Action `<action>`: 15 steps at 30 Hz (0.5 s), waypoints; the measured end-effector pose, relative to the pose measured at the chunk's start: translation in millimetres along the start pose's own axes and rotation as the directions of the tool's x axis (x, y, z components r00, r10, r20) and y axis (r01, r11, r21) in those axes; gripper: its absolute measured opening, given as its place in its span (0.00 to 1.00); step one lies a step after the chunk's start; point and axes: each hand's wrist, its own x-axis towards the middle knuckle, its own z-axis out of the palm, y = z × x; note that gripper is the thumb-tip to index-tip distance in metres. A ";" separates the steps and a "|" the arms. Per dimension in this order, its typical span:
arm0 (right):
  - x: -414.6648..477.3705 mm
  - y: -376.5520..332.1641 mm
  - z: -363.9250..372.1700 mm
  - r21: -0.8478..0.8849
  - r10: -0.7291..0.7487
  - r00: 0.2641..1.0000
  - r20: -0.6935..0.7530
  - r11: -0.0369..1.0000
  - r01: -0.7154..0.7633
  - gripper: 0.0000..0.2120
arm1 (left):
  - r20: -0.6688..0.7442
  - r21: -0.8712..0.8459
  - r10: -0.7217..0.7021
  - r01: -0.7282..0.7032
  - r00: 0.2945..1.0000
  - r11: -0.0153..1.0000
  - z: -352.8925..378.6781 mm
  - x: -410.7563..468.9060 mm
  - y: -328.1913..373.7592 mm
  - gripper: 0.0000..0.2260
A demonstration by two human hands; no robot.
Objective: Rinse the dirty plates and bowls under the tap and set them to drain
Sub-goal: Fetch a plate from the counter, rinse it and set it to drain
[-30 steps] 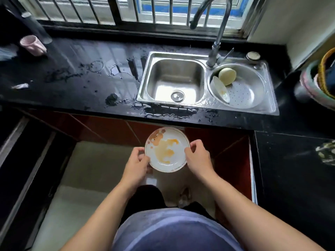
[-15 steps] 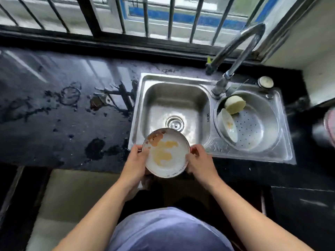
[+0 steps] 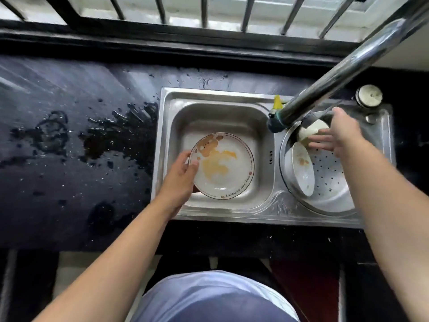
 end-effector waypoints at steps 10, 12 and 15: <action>36.8 -14.0 17.7 -0.141 -0.147 0.982 -0.119 0.981 0.130 0.22 | -0.004 -0.038 -0.078 0.077 0.997 0.996 37.5 15.1 5.8 0.12; 40.2 -13.4 14.0 -0.223 -0.208 0.974 -0.088 0.957 0.184 0.19 | -0.010 -0.036 -0.075 0.074 0.997 0.997 42.7 17.8 6.1 0.12; 43.7 -10.1 9.5 -0.276 -0.250 0.968 -0.024 0.932 0.234 0.15 | -0.015 -0.030 -0.073 0.073 0.997 0.997 48.9 20.4 5.1 0.12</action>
